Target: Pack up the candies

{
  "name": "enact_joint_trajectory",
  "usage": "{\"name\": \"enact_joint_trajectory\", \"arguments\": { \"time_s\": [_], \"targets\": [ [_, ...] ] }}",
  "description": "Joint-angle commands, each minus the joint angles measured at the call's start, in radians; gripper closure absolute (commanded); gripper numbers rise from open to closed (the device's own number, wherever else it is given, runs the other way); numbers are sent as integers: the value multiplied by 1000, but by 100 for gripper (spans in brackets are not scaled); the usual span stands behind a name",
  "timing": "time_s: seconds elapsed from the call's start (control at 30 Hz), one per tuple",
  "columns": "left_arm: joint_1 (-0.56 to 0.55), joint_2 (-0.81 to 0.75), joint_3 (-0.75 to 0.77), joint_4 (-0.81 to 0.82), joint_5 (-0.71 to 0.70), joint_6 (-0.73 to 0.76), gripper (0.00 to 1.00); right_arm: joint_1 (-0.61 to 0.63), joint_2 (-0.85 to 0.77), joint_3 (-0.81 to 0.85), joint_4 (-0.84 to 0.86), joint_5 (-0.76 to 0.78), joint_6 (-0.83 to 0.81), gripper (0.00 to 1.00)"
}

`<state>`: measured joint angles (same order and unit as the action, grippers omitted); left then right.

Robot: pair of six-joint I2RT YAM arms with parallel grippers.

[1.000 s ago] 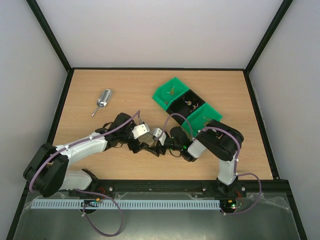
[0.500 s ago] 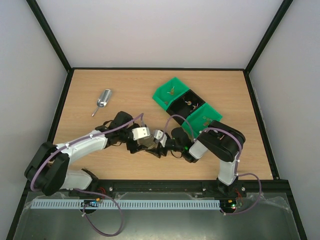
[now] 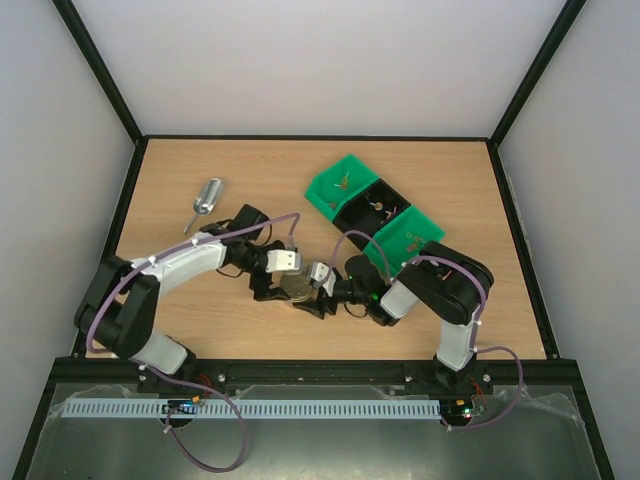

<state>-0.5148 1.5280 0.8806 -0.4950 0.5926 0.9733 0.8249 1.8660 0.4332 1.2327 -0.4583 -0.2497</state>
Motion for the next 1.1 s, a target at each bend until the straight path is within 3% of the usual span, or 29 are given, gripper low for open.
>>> {"name": "enact_joint_trajectory", "arguments": {
  "time_s": [0.0,0.2,0.4,0.53,0.87,1.07],
  "targets": [
    [44,-117,-63,41,-22,-88,1,20,-12,-24,-39,-44,-26,44],
    [-74,-345,-262,300,-135,-408,1,20,-2,-18,-39,9,10,44],
    [-150,-304,-288,414,-287,-590,1,20,-2,-17,-39,40,32,43],
    [-163,-268,-293,445,-307,-590,1,21,-5,-21,-44,47,30,43],
    [-169,-259,-308,389,-161,-489,1,22,-5,-21,-47,48,24,43],
    [-169,-229,-287,359,-142,-458,3,22,-7,-21,-47,42,20,43]
  ]
}}
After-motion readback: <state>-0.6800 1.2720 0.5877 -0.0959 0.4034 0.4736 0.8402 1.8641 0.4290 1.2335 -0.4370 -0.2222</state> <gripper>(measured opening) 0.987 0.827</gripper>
